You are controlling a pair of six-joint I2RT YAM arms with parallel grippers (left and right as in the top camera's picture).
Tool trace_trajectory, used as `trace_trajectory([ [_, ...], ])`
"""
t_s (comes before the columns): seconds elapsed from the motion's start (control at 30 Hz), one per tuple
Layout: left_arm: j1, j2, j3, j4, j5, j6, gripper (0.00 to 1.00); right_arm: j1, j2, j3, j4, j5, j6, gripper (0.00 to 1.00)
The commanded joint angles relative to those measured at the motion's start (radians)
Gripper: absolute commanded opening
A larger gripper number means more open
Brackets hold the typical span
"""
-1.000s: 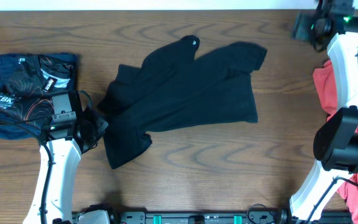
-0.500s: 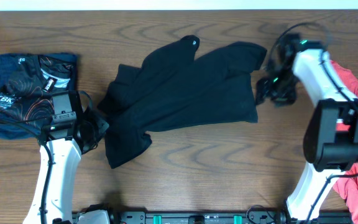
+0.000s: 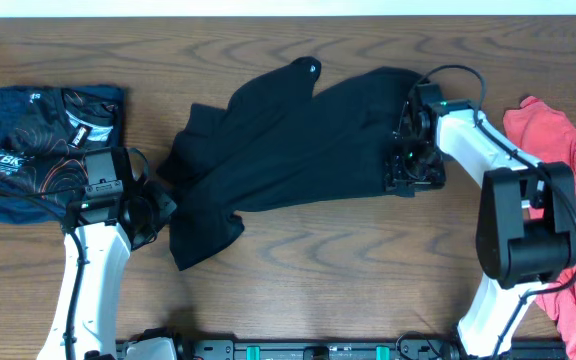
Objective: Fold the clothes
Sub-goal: 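Lift the black shirt with both grippers and lay it flat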
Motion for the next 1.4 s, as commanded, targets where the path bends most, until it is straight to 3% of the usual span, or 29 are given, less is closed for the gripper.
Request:
trace_trajectory([
  [0.0, -0.002, 0.000, -0.002, -0.003, -0.003, 0.011, 0.06, 0.034, 0.062, -0.078, 0.068, -0.037, 0.061, 0.36],
  [0.07, -0.002, 0.000, -0.002, -0.003, -0.003, 0.014, 0.07, 0.039, 0.062, -0.085, 0.071, -0.047, 0.066, 0.07],
  [0.1, -0.002, 0.000, -0.002, -0.004, -0.003, 0.014, 0.07, 0.040, 0.062, -0.085, 0.069, -0.048, 0.066, 0.01],
  [0.37, -0.004, -0.010, 0.009, -0.014, 0.037, 0.068, 0.06, -0.017, 0.031, -0.020, 0.000, -0.040, 0.066, 0.01],
  [0.7, -0.004, -0.140, 0.335, -0.013, 0.484, 0.258, 0.06, -0.262, -0.293, 0.407, -0.285, -0.043, -0.026, 0.01],
  [1.1, -0.003, -0.333, 0.728, -0.009, 0.463, 0.263, 0.06, -0.457, -0.608, 0.666, -0.387, -0.042, -0.068, 0.01],
  [1.37, -0.003, -0.393, 0.778, -0.019, 0.338, 0.260, 0.06, -0.505, -0.691, 0.692, -0.353, -0.043, -0.082, 0.01],
])
